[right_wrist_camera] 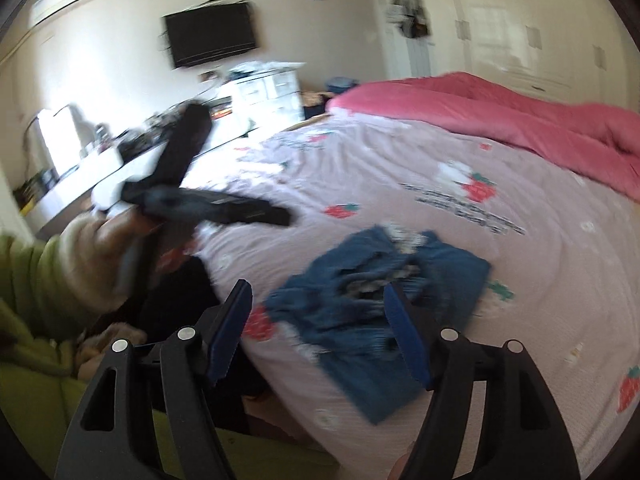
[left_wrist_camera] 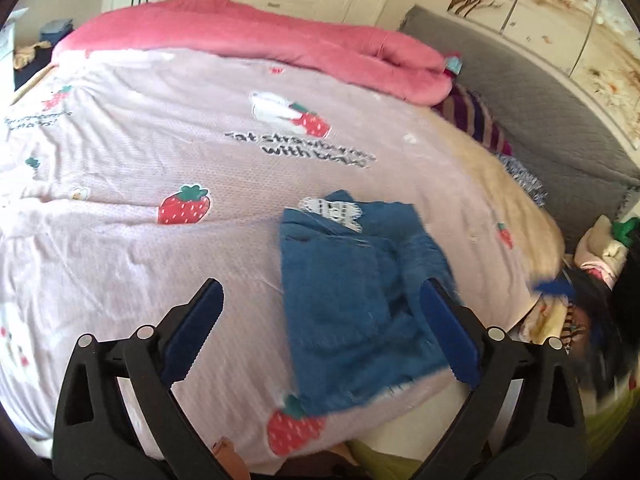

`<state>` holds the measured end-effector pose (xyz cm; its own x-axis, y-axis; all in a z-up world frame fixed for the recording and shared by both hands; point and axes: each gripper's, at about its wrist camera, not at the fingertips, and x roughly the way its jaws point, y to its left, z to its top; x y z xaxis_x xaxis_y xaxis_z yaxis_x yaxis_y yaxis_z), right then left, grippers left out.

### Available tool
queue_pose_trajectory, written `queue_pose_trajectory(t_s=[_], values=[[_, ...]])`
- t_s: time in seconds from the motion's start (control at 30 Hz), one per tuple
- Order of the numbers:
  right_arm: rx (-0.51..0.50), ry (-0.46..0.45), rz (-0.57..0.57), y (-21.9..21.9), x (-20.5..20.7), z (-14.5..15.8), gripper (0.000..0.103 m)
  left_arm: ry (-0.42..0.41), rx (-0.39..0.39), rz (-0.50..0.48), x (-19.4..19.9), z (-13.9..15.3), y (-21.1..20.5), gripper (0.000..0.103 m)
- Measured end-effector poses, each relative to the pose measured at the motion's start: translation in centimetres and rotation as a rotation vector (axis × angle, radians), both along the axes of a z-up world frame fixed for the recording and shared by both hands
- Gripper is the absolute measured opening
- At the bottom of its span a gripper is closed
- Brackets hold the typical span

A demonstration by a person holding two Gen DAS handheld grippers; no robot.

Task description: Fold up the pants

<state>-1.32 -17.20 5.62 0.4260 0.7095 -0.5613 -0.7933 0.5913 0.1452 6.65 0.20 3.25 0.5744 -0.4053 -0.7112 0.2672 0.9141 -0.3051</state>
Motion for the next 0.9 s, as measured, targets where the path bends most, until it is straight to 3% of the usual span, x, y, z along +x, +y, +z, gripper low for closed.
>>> queue_pose_trajectory(t_s=[0.17,0.27,0.4,0.47,0.5,0.6,0.8,0.9], values=[[-0.195,-0.107,0.091,5.3,-1.4,-2.4,0.066,0.069,0.046,-0.049,3.8,-1.4,-2.1,0.089],[-0.289,-0.153,0.118,7.4,-0.9,-4.0,0.064,0.114,0.08,-0.064,5.4,-2.9,-3.1,0.079],[-0.415,-0.217,0.131,9.7,0.4,-5.8,0.051,0.163,0.087,-0.087,6.1,-4.6,-3.8,0.056],[-0.455,-0.19,0.118,10.2,1.3,-7.0,0.03,0.171,0.098,-0.092,6.4,-5.1,-4.2,0.047],[-0.466,-0.156,0.113,10.2,1.9,-7.6,0.007,0.17,0.113,-0.095,6.6,-5.5,-4.5,0.045],[-0.42,-0.068,0.134,8.9,2.3,-7.9,0.003,0.18,0.128,-0.095,7.5,-6.1,-5.1,0.045],[-0.409,-0.017,0.12,5.4,1.0,-8.6,0.001,0.176,0.128,-0.106,8.2,-6.6,-5.6,0.045],[-0.348,0.085,0.076,4.7,2.3,-9.9,0.001,0.177,0.112,-0.095,8.3,-7.0,-5.5,0.046]])
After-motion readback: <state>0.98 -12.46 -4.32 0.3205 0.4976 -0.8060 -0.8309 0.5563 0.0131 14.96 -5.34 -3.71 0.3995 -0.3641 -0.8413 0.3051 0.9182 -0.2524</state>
